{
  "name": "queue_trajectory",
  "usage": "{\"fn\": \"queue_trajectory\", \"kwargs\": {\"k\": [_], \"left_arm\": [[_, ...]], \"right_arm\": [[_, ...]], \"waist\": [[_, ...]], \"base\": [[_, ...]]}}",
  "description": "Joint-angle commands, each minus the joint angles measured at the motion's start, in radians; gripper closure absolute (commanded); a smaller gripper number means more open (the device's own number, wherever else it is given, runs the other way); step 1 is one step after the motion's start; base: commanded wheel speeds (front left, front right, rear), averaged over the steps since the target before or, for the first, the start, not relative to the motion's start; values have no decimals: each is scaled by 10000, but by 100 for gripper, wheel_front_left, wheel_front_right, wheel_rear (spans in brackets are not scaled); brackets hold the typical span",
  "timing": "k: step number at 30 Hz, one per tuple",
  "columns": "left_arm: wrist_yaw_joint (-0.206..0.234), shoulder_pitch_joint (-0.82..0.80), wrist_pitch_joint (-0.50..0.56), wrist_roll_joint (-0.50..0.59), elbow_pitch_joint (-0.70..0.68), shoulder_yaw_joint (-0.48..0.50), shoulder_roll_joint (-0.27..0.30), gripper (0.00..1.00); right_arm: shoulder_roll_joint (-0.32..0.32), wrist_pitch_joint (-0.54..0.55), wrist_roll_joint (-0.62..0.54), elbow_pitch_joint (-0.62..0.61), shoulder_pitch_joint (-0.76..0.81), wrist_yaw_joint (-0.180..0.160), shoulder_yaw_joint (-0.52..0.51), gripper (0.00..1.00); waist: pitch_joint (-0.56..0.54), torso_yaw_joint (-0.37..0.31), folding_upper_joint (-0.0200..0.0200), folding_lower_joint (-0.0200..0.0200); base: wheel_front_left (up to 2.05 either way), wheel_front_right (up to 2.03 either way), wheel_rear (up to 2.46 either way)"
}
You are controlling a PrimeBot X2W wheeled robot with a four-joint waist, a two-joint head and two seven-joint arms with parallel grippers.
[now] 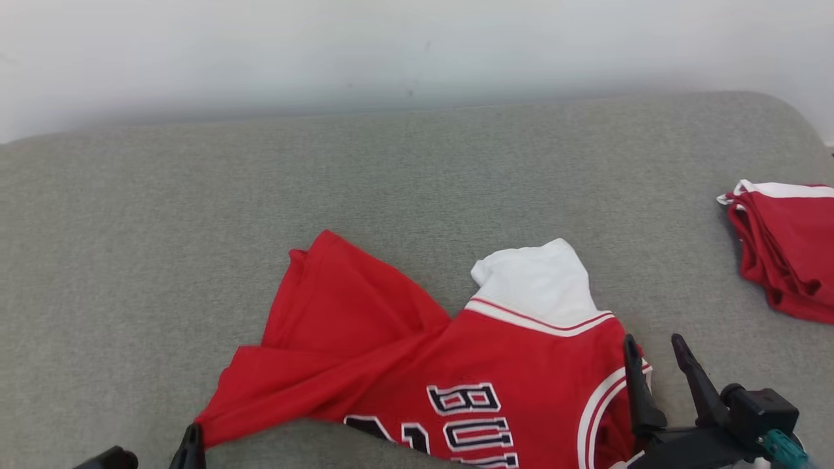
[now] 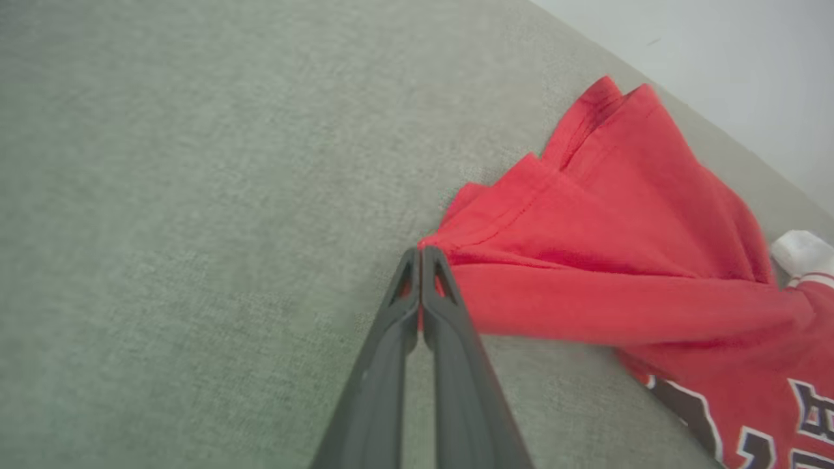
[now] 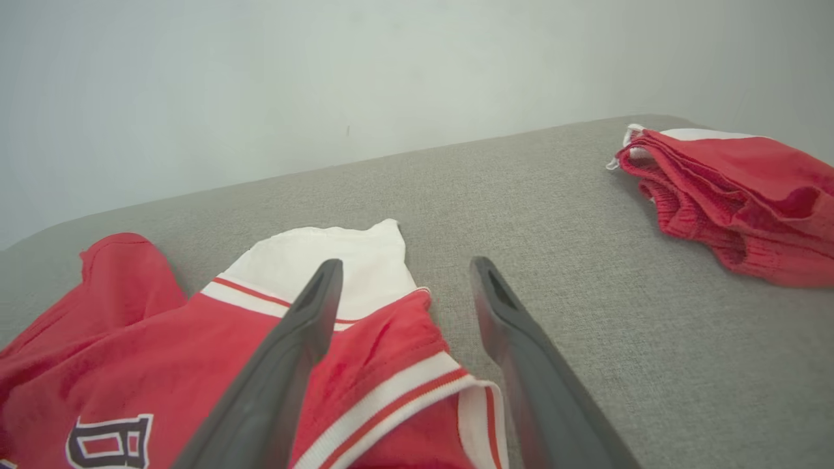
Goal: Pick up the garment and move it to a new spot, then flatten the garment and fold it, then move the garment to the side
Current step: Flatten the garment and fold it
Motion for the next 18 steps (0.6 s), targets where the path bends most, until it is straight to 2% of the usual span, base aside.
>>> {"fn": "queue_trajectory", "kwargs": {"k": [1, 2, 3, 4, 12, 18], "left_arm": [[124, 20, -71, 207, 192, 14, 128, 100], [153, -25, -53, 355, 369, -87, 175, 100], [145, -95, -77, 442, 521, -185, 151, 80], [196, -165, -98, 473, 680, -238, 121, 0], [558, -23, -685, 968, 1332, -189, 280, 0], [119, 51, -2822, 1558, 1054, -106, 392, 0]], "right_arm": [[7, -2, -27, -15, -96, -15, 62, 0], [12, 9, -38, 0, -105, -15, 87, 0], [16, 16, -42, 16, -108, -15, 116, 0], [21, 28, -39, 34, -121, -15, 138, 0], [22, 27, -66, 48, -10, -15, 85, 0], [41, -98, -84, 39, 117, -15, -104, 0]], "waist": [[-1, 133, -1, -1], [-21, 166, -1, -1], [-41, 191, -1, -1], [-62, 207, -1, -1], [-300, 182, -1, -1], [-550, 197, -1, -1]], "base": [[0, 0, 0], [0, 0, 0], [0, 0, 0], [0, 0, 0], [0, 0, 0], [0, 0, 0]]}}
